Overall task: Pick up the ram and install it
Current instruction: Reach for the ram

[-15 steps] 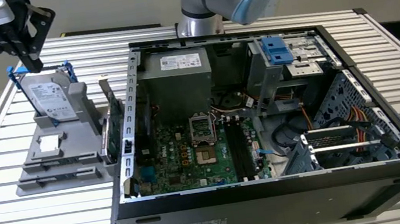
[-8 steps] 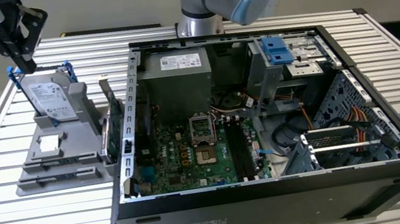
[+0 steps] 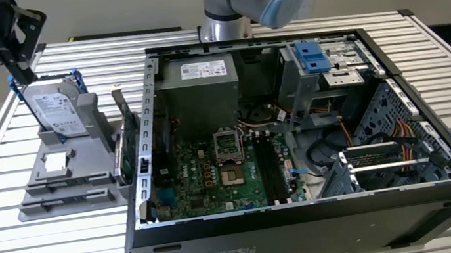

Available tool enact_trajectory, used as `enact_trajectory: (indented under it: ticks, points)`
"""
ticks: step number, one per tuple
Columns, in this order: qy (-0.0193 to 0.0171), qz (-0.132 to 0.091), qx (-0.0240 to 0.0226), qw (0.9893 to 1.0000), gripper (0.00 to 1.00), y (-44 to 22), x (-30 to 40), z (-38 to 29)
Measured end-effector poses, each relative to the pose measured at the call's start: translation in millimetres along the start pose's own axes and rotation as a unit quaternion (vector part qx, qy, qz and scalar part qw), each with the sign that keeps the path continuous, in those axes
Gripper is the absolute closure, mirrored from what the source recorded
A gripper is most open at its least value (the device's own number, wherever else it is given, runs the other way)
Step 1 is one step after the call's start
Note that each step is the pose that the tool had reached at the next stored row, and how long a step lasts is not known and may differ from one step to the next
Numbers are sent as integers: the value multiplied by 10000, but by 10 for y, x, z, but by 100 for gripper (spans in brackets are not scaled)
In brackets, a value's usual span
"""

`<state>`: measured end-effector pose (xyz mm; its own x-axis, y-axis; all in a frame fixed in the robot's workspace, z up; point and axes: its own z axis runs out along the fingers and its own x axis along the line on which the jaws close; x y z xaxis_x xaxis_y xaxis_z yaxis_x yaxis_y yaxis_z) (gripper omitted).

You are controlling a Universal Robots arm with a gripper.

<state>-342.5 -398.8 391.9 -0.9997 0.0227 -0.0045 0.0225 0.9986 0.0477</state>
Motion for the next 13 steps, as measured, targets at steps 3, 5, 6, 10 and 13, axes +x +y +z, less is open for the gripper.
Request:
enact_trajectory:
  ticks: [3,5,6,10,13]
  points:
    - [4,-66,0,10000,100,0,10,0]
    - [4,-78,0,10000,100,0,12,0]
    - [4,-79,0,10000,100,0,12,0]
    - [4,-79,0,10000,100,-18,13,0]
    - [4,-79,-1,10000,100,-63,11,1]
